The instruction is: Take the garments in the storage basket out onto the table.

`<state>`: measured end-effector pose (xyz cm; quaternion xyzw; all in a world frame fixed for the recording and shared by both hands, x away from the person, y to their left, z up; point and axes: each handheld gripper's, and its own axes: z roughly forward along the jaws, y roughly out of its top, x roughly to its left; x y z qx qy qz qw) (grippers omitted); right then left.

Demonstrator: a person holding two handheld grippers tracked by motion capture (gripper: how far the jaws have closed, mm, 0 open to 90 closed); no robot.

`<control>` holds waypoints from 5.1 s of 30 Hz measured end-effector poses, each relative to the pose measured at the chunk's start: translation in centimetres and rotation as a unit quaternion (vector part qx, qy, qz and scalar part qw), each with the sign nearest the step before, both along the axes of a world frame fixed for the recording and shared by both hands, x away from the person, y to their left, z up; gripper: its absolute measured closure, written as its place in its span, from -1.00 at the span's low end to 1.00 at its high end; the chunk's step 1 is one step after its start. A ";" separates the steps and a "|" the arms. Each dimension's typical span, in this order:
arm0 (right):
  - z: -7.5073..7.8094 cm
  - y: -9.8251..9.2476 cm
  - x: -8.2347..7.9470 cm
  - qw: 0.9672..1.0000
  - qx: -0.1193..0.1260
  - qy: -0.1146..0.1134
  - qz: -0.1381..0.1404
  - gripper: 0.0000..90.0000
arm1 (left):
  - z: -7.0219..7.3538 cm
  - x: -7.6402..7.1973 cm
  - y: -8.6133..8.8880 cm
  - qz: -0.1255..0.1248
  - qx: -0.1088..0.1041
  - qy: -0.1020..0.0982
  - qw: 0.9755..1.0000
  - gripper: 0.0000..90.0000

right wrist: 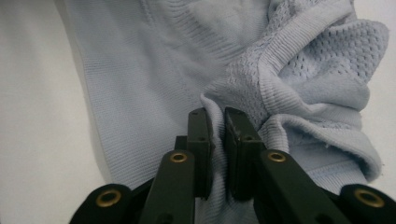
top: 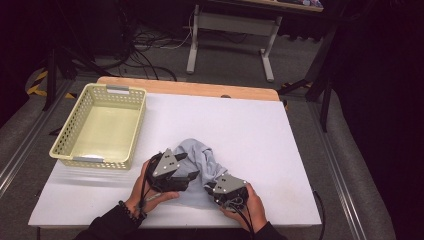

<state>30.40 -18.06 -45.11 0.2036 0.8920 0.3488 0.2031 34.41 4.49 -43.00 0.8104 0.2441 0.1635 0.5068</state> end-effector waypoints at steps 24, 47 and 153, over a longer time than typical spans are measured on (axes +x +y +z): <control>4.5 -4.9 -0.8 0.990 0.118 -0.053 -0.060 0.14 | -3.4 1.5 -2.8 0.011 0.097 0.052 0.994 0.34; 2.2 -4.0 5.7 0.996 0.068 0.048 -0.041 0.82 | -3.4 1.7 -2.5 0.006 0.092 0.056 0.994 0.31; 1.2 -14.5 2.9 0.963 0.098 0.010 -0.252 0.64 | -1.5 12.4 -1.4 0.091 0.076 0.143 0.982 0.16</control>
